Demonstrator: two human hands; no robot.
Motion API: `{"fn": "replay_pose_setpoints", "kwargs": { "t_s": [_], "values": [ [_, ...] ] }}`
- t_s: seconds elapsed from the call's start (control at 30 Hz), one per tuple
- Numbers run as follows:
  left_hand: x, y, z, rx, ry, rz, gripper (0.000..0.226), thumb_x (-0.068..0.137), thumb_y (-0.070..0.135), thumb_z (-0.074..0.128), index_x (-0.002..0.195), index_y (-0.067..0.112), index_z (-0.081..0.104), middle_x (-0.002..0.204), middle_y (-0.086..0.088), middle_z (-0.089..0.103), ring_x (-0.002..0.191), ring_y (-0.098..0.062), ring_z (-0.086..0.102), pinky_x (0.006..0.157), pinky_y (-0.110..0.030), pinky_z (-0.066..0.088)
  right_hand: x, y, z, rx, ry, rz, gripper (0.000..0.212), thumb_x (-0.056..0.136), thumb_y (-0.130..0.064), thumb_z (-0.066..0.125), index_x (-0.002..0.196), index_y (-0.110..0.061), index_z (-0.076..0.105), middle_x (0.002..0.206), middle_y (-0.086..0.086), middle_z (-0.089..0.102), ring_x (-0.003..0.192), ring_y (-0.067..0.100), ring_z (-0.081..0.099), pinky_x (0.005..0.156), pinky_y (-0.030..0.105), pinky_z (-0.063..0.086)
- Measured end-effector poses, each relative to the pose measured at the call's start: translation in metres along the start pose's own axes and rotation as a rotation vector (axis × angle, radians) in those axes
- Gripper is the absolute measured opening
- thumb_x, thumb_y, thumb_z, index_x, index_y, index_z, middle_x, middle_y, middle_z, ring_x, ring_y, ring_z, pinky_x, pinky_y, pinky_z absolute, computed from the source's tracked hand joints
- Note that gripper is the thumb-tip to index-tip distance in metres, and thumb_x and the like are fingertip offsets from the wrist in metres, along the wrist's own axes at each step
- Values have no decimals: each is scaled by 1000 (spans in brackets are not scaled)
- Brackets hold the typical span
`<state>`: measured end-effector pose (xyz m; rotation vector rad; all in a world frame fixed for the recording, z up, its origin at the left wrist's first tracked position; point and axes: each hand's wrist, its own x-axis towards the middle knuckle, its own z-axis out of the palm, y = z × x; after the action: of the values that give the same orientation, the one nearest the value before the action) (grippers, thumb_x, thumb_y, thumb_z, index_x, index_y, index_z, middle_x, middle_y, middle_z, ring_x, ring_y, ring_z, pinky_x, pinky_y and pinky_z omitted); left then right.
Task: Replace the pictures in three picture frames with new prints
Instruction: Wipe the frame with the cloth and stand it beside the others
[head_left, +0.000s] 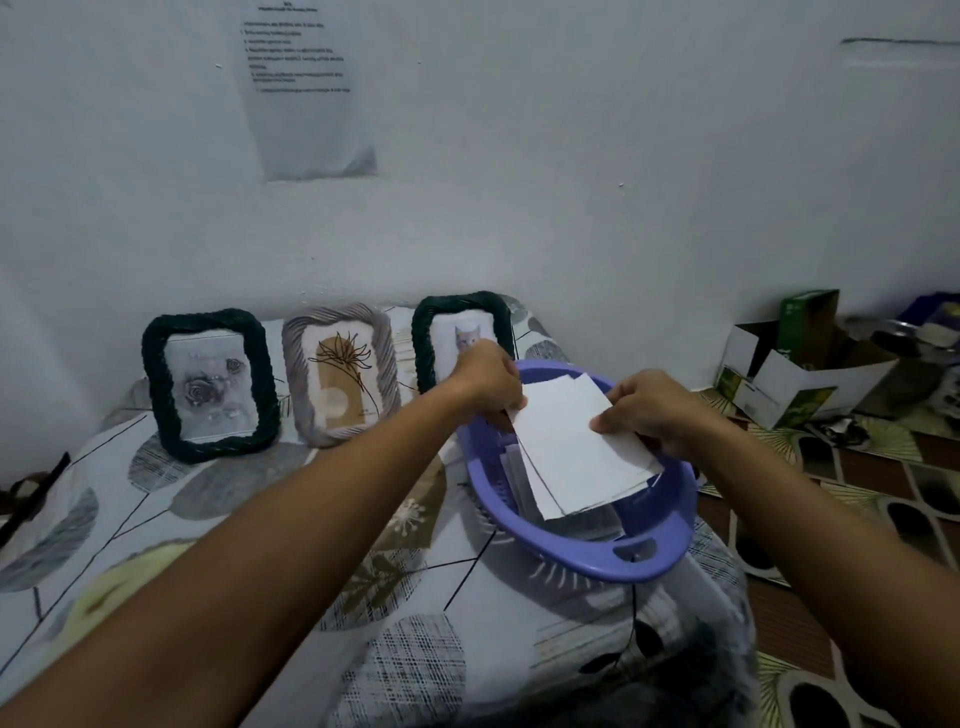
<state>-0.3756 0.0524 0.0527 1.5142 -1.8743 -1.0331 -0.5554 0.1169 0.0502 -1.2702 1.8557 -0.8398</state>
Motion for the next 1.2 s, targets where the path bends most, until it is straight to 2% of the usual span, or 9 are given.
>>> {"fn": "replay_pose_setpoints", "kwargs": {
  "t_s": [0.2, 0.4, 0.57, 0.67, 0.77, 0.9, 1.0, 1.13, 1.2],
  "values": [
    [15, -2, 13, 405, 49, 120, 20, 76, -1, 68, 96, -1, 67, 93, -15, 68, 86, -29, 66, 77, -39, 58, 19, 10, 20, -289, -6, 2, 20, 76, -3, 76, 89, 7, 66, 76, 16, 61, 68, 26, 57, 52, 27, 43],
    [5, -16, -4, 370, 290, 274, 24, 79, 4, 63, 102, 10, 68, 98, -6, 67, 89, -21, 62, 81, -37, 54, 30, 19, 36, -438, -24, 21, 18, 77, -4, 75, 85, 4, 62, 79, 17, 59, 68, 27, 56, 57, 30, 43],
    [-10, -39, -17, 208, 291, 202, 22, 82, 6, 66, 103, 10, 62, 97, -6, 62, 83, -19, 60, 70, -33, 56, 21, 20, 40, -634, -24, 5, 39, 79, -15, 76, 107, 0, 53, 104, 18, 61, 81, 29, 58, 64, 32, 45],
    [-20, -45, -19, 46, 181, 68, 27, 84, 3, 65, 106, 10, 52, 93, -7, 55, 71, -18, 62, 49, -25, 54, 15, 18, 44, -804, 2, -93, 25, 83, -14, 70, 95, -6, 50, 108, 18, 59, 77, 29, 53, 63, 33, 43],
    [-27, -48, -22, -87, 94, -58, 36, 84, 2, 66, 111, 14, 45, 98, -8, 52, 75, -24, 64, 51, -33, 58, 12, 10, 40, -892, 54, -165, 14, 86, -12, 61, 87, -9, 47, 100, 15, 61, 78, 30, 55, 65, 31, 42],
    [-42, -54, -26, -324, -33, -174, 35, 86, 0, 63, 113, 10, 42, 100, -16, 58, 73, -30, 69, 48, -33, 55, 19, -5, 11, -735, 216, -220, 6, 81, -12, 59, 76, -9, 60, 68, 10, 67, 60, 25, 67, 70, 35, 57],
    [-54, -62, -25, -463, -101, -216, 35, 86, -1, 63, 115, 8, 45, 103, -24, 65, 77, -35, 71, 54, -39, 59, 22, 1, -17, -711, 366, -246, 9, 82, -17, 59, 86, -12, 65, 87, 13, 67, 77, 30, 63, 72, 35, 53],
    [-63, -69, -19, -610, -108, -235, 43, 84, -5, 63, 122, 5, 45, 98, -27, 68, 76, -36, 71, 58, -42, 60, 16, 24, -28, -556, 126, -73, 20, 93, -25, 57, 95, -6, 63, 89, 14, 64, 67, 25, 59, 55, 28, 47],
    [-62, -69, -17, -649, -94, -235, 41, 84, -7, 62, 120, 3, 46, 98, -27, 67, 79, -38, 71, 63, -47, 60, 15, 32, -26, -470, 64, -52, 22, 95, -22, 55, 98, -3, 65, 90, 16, 66, 69, 27, 61, 56, 29, 48]
  ]
}}
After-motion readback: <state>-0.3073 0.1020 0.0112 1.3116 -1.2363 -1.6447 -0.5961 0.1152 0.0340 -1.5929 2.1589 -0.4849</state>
